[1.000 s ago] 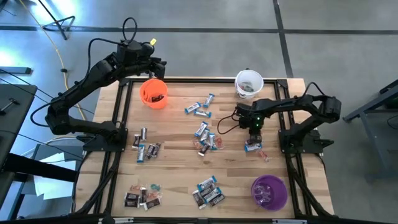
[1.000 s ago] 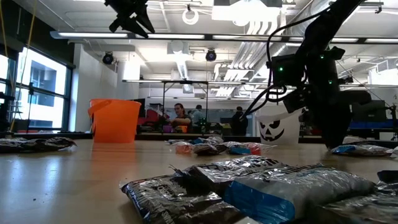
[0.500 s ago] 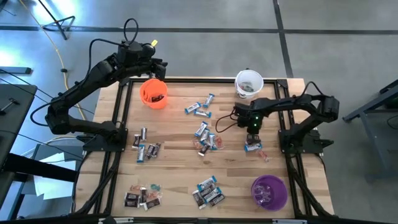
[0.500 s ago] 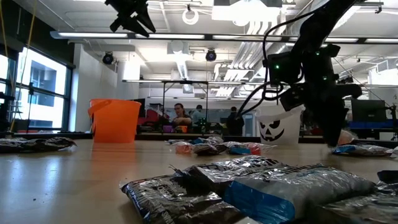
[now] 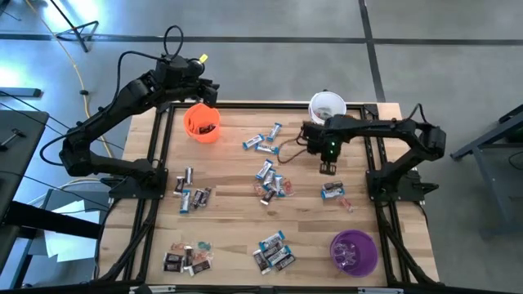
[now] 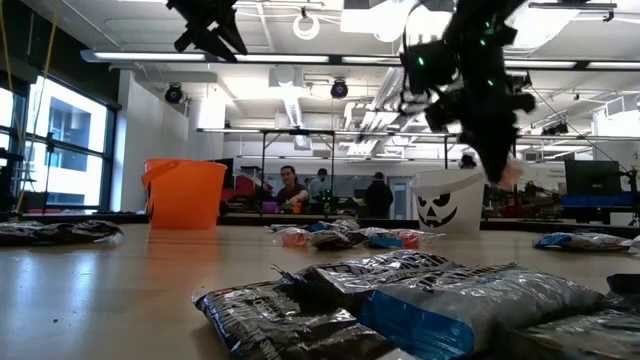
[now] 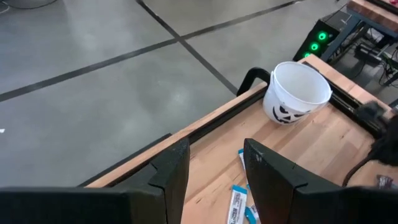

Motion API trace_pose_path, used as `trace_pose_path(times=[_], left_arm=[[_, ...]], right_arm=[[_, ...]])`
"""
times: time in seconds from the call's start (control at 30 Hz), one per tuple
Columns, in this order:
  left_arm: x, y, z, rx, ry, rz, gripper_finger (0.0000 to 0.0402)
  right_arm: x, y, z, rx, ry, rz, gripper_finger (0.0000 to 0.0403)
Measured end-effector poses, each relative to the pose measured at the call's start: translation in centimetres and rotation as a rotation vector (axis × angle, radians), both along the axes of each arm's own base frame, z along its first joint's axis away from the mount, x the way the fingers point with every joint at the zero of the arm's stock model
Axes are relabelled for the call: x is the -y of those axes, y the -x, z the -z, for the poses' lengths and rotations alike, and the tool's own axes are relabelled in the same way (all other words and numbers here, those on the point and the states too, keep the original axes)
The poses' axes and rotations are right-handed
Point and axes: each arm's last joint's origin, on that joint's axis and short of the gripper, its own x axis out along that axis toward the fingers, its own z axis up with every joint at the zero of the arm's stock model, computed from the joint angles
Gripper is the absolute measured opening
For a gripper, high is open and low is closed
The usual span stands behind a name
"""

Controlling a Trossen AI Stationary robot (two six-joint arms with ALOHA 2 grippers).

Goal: Sort candy
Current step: Put the orange gummy into the white bucket

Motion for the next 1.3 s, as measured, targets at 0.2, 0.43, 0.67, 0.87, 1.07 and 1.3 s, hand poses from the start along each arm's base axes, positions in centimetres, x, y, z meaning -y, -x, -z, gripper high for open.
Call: trace_pose_path(times=[0.2, 0.43, 0.67, 0.87, 1.07, 1.3], left_arm=[[0.0, 0.0, 0.1, -0.019, -0.006, 0.009, 0.014], [0.0, 0.1, 0.1, -0.065, -0.052, 0.044, 0.014], [0.0, 0.1, 0.1, -0.115, -0.091, 0.081, 0.014], [0.0, 0.2, 0.2, -0.156, -0.112, 0.102, 0.014], [0.0, 0.2, 0.2, -0.169, -0.124, 0.1, 0.014], [-0.1, 0.2, 0.2, -0.169, -0.13, 0.054, 0.014]], right_arm=[[1.3, -2.3, -5.5, 0.174, 0.143, 0.018, 0.0], [4.8, -3.0, -9.9, 0.394, 0.296, 0.205, 0.0], [9.3, -1.5, -10.7, 0.518, 0.351, 0.586, 0.0], [12.1, -0.4, -11.4, 0.625, 0.415, 0.788, 0.0], [13.8, 1.8, -11.0, 0.524, 0.486, 0.897, 0.0], [14.4, 2.8, -10.9, 0.479, 0.473, 0.843, 0.0]])
